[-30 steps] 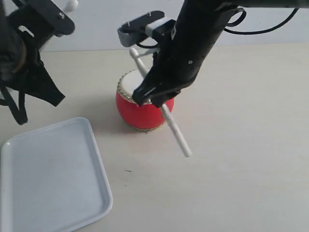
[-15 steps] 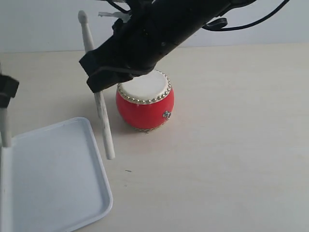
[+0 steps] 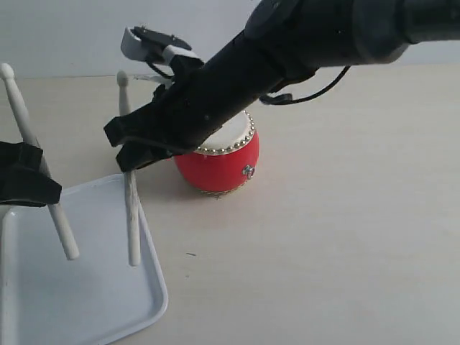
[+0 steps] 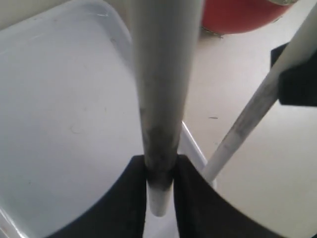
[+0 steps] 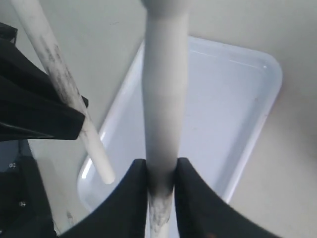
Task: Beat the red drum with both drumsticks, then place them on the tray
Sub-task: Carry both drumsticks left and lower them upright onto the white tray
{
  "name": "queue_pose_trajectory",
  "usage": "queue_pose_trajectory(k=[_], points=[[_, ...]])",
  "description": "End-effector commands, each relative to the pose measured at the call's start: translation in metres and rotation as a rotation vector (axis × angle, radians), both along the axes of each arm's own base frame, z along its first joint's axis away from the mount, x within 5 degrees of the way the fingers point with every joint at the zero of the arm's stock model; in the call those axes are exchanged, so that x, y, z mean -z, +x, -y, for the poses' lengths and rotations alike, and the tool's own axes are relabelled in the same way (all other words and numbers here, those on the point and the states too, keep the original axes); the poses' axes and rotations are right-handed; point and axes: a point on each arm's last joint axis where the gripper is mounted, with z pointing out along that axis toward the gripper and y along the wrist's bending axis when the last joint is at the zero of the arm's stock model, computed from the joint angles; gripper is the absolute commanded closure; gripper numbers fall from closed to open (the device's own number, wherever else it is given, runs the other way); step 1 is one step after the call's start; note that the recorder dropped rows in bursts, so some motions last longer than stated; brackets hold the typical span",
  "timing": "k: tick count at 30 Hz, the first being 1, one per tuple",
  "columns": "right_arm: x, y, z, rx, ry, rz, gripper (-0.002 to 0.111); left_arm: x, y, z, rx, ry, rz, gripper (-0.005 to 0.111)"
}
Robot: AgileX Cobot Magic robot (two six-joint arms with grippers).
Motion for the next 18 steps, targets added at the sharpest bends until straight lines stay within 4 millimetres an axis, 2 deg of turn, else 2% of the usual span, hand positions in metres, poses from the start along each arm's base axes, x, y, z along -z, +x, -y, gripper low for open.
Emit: queue_pose_trajectory(k=[1,11,18], points=[[0.021,0.005,-0.012,-0.029,0.109,-0.024,0.108,0.017,0.012,-0.002,-0.040,0.011,-0.018,0.107],[0.055,0.011,-0.015,-0.040,0.078,-0.038,0.108,0.068,0.030,-0.007,-0.081,0.086,-0.115,0.107],[0.081,0.015,-0.015,-0.011,0.040,-0.063,0.108,0.091,0.035,-0.009,-0.094,0.114,-0.167,0.107]])
